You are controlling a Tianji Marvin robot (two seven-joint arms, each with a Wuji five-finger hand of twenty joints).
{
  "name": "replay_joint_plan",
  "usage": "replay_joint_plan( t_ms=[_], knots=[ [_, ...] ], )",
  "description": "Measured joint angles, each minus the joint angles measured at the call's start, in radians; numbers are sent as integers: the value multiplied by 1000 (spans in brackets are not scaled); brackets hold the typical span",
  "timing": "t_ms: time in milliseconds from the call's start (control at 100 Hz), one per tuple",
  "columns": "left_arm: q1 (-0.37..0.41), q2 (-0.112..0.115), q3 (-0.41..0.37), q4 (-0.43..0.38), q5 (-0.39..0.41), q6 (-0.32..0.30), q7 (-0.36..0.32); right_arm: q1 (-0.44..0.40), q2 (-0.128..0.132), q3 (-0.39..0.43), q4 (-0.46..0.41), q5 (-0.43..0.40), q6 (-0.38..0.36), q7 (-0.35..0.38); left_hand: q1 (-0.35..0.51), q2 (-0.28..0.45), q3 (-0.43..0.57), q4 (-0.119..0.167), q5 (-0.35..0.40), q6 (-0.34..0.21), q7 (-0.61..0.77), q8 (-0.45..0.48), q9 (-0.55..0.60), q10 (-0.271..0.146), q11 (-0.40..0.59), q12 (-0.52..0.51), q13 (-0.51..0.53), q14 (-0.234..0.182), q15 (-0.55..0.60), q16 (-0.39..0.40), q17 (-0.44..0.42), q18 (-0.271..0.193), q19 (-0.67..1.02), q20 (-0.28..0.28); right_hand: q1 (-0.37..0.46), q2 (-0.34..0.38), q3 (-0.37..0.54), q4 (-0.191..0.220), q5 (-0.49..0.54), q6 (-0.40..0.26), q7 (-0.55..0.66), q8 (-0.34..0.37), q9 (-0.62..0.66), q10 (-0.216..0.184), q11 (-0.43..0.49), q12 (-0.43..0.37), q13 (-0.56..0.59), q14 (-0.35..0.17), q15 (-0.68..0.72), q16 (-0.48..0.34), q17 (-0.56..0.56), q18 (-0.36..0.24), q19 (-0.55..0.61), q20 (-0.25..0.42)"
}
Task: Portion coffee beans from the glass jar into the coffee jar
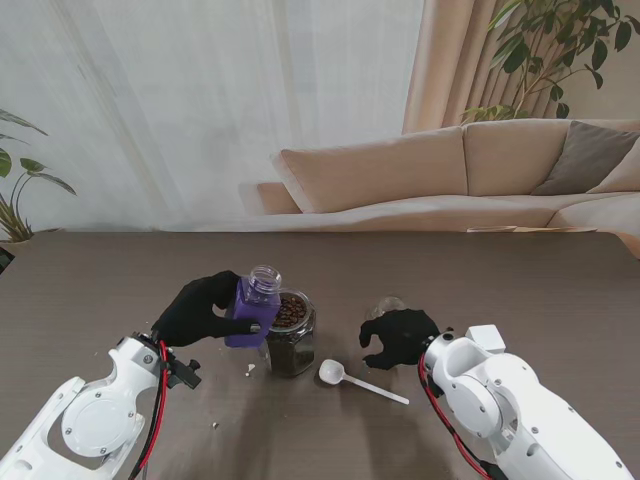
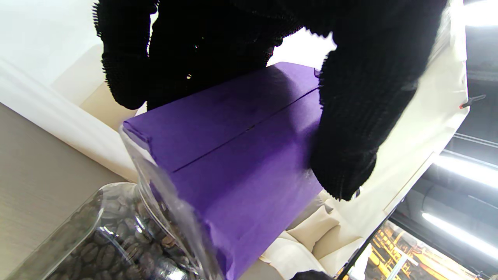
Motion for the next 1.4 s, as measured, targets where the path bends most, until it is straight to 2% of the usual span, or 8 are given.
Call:
replay_joint_plan(
  t_ms=[110,170,280,410,500,730,1110,1400],
  knots=[
    [-3,0,0,0,0,-2,-2,-25,-4,58,-32,-1,-1,2,0,0,0,0,0,0,0,0,0,0,0,0,0,0,0,0,0,0,0,0,0,-27,-24,0,-76,-27,8,28,-56,1,58,23,-32,0,21,0,0,0,0,0],
    [-3,0,0,0,0,-4,-2,-37,-5,88,-44,-2,-3,3,0,0,0,0,0,0,0,0,0,0,0,0,0,0,0,0,0,0,0,0,1,-29,-71,0,-126,-66,10,79,-93,1,99,45,-59,-1,42,0,0,0,0,0],
    [-5,0,0,1,-1,-7,-2,-64,-9,160,-57,-11,-19,4,0,0,0,0,0,0,0,0,0,0,0,0,0,0,0,0,0,0,0,0,1,-45,-66,0,-179,-101,-8,173,-134,0,140,67,-68,-1,84,8,0,0,0,1],
    [-7,0,1,3,-2,-12,-2,-80,-9,228,-55,-59,-54,2,0,0,0,0,0,0,0,0,0,0,0,0,0,0,0,0,0,0,0,0,14,-156,-56,0,-182,-125,-30,248,-156,-20,185,101,-68,-5,119,9,0,-1,0,23],
    [-9,0,3,4,-2,-14,-3,-90,-8,276,-47,-67,-65,0,0,0,0,0,0,0,0,0,0,0,0,0,0,0,0,0,0,0,0,0,12,-230,18,-12,-191,-127,-44,269,-168,-23,208,122,-88,-10,132,10,0,-1,2,24],
    [-19,1,13,12,-9,-12,-8,-95,4,363,3,-128,-83,5,0,0,0,0,0,0,0,0,0,0,0,0,0,0,0,0,0,0,0,0,11,-339,104,-38,-244,-138,-85,273,-205,-36,233,157,-111,-25,164,22,0,-1,3,27],
    [-38,2,30,22,-14,2,-18,-64,24,426,121,-192,-96,28,0,0,0,0,0,0,0,0,0,0,0,0,0,0,0,0,0,0,0,0,-1,-391,144,-60,-304,-115,-171,242,-257,-42,236,179,-123,-31,184,37,0,-1,11,48],
    [-45,2,38,25,-15,13,-22,-27,40,434,177,-225,-99,98,0,0,0,0,0,0,0,0,0,0,0,0,0,0,0,0,0,0,0,0,-41,-414,167,-77,-366,-99,-235,213,-317,-48,246,191,-175,-39,207,49,0,-12,11,48]
  ],
)
